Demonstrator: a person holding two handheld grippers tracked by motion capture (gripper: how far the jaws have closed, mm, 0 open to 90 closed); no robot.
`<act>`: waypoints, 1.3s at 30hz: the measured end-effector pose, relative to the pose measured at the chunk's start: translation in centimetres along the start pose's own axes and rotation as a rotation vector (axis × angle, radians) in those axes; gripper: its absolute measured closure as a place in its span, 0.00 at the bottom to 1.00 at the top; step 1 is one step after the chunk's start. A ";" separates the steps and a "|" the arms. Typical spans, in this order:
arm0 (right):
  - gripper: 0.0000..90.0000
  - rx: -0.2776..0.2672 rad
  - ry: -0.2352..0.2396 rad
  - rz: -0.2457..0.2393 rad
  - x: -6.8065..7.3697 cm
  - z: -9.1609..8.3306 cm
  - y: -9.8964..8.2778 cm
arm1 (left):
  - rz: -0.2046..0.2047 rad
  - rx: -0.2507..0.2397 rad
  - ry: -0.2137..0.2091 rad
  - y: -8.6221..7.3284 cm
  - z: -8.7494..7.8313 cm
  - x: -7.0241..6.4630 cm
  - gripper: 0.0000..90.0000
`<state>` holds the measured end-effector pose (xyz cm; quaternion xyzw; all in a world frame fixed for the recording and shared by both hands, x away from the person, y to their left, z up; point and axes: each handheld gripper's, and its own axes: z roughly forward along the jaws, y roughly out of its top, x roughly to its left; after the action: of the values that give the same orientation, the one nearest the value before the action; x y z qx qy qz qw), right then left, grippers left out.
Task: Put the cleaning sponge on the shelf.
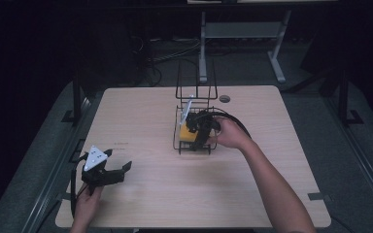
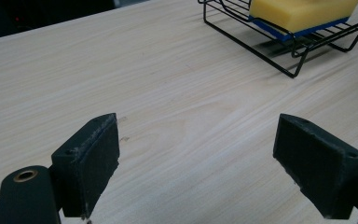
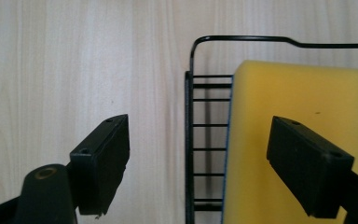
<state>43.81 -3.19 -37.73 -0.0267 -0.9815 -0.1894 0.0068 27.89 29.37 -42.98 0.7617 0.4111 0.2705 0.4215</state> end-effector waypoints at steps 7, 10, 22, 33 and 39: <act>0.23 0.013 -0.001 -0.036 1.4 0.4 0.1 | 0.004 0.002 -0.001 0.0 0.0 -0.1 0.15; 0.23 0.005 0.005 -0.037 1.9 0.6 -0.1 | 0.005 0.001 -0.001 0.0 0.0 -0.1 0.15; 0.23 -0.018 -0.003 -0.050 4.2 0.5 -1.4 | 0.011 0.005 -0.005 0.0 0.0 -0.2 0.15; 0.22 -0.055 -0.033 -0.035 5.9 -0.1 -3.5 | 0.013 0.006 -0.007 0.0 0.1 -0.3 0.15; 0.22 -0.068 -0.047 0.002 6.4 -0.4 -5.0 | 0.013 0.007 -0.006 0.0 0.1 -0.3 0.15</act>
<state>37.14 -7.65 -39.06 -0.0321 -0.9744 -0.2220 -0.0171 27.80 29.02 -43.04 0.7666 0.4056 0.2698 0.4183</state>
